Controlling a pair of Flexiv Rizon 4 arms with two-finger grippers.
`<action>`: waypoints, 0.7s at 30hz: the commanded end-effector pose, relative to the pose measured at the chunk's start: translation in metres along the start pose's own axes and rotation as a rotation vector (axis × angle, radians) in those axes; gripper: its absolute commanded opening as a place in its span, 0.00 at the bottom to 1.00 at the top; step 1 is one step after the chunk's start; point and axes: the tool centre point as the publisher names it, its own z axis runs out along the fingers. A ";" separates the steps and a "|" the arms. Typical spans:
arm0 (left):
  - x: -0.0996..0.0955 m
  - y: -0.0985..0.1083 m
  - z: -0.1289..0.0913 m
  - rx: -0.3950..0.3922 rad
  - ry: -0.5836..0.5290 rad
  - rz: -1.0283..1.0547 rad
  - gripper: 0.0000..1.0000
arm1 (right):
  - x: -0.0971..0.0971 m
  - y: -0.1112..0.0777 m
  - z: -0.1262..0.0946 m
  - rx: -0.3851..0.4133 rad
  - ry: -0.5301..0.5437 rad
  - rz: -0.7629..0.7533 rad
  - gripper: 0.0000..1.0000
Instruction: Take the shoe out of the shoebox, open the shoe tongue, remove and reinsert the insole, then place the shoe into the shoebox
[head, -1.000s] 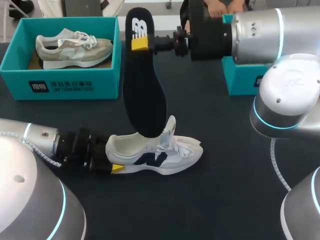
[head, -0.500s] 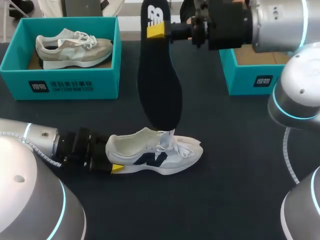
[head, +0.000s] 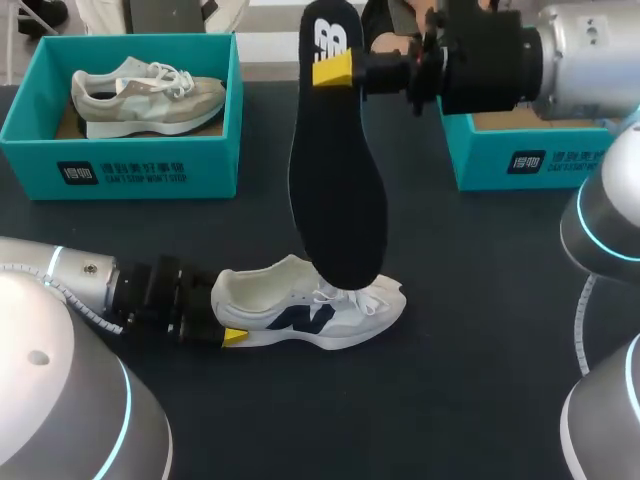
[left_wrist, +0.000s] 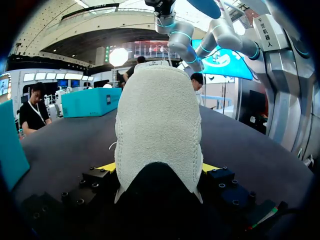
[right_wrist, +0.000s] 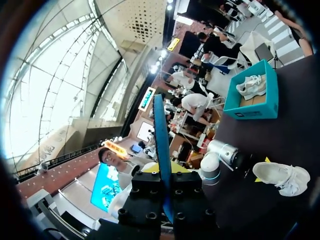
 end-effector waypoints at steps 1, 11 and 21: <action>0.001 0.002 0.001 0.000 -0.003 0.000 0.00 | 0.005 -0.011 -0.002 -0.007 0.011 -0.007 0.00; 0.001 0.002 0.001 0.000 -0.003 0.000 0.00 | 0.020 -0.027 -0.003 0.026 0.001 -0.046 0.00; 0.001 0.002 0.001 0.000 -0.003 0.000 0.00 | 0.028 -0.037 -0.002 0.035 0.000 -0.045 0.00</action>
